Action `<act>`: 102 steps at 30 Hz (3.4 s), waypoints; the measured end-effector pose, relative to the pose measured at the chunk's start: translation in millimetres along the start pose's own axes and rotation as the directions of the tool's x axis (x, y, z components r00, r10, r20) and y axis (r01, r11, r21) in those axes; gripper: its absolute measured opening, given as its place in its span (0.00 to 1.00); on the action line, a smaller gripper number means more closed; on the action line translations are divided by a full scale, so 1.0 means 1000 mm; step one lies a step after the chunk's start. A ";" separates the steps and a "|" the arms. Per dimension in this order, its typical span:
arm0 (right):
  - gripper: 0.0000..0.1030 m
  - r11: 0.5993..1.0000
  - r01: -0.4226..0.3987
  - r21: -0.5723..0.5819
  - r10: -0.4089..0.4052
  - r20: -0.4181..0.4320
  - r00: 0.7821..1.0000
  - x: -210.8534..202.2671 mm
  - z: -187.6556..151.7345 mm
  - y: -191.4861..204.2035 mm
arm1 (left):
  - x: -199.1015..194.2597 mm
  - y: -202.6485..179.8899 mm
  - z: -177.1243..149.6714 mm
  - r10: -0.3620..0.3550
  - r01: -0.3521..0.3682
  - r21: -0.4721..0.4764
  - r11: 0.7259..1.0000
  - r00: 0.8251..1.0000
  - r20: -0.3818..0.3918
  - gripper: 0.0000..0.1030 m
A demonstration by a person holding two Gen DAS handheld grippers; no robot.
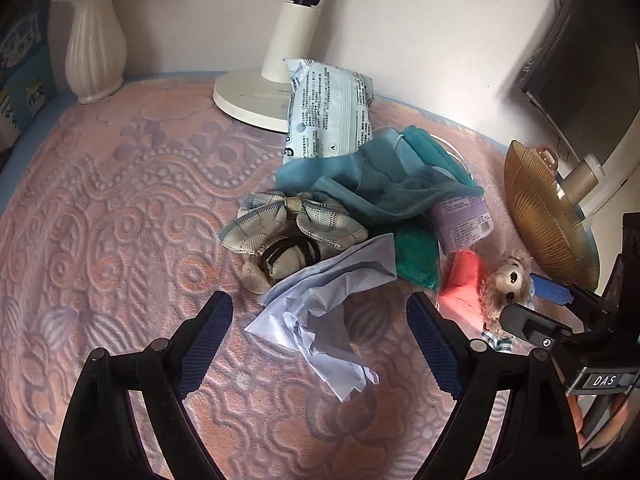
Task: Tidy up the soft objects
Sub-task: 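Grasp the lilac paper with the left gripper while the right grasps the teddy bear, then carry the paper and teddy bear into the amber bowl and release both, then grasp the plaid scrunchie with the left gripper while the right grasps the red pouch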
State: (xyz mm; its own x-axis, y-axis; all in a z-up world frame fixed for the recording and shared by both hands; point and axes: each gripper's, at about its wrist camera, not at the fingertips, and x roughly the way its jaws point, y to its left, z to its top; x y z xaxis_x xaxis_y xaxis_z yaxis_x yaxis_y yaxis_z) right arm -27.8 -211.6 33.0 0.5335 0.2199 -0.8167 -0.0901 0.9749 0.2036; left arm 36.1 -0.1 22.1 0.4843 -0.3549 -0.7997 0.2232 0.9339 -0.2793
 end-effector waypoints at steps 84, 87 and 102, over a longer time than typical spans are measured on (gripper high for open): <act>0.63 0.998 -0.011 -0.069 0.027 0.232 0.972 -0.049 -0.046 -0.004 | -0.101 0.014 -0.070 0.202 -0.200 -0.040 0.979 0.922 0.331 0.94; 0.63 0.998 0.003 -0.068 0.008 0.160 0.987 -0.019 -0.055 -0.006 | -0.075 0.019 -0.076 0.230 -0.237 -0.012 0.972 0.931 0.284 0.94; 0.73 0.986 -0.098 0.135 0.112 -0.101 0.989 0.001 -0.028 -0.007 | -0.040 0.019 -0.016 0.082 -0.081 0.052 0.995 0.997 -0.003 0.83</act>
State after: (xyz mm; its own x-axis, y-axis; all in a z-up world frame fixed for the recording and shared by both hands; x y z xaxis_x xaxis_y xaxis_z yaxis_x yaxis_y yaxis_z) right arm -50.4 -216.9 15.4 0.4321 0.3301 -0.8392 -0.0274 0.9350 0.3537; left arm 7.7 32.8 40.5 0.4985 -0.2774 -0.8213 0.2266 0.9562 -0.1855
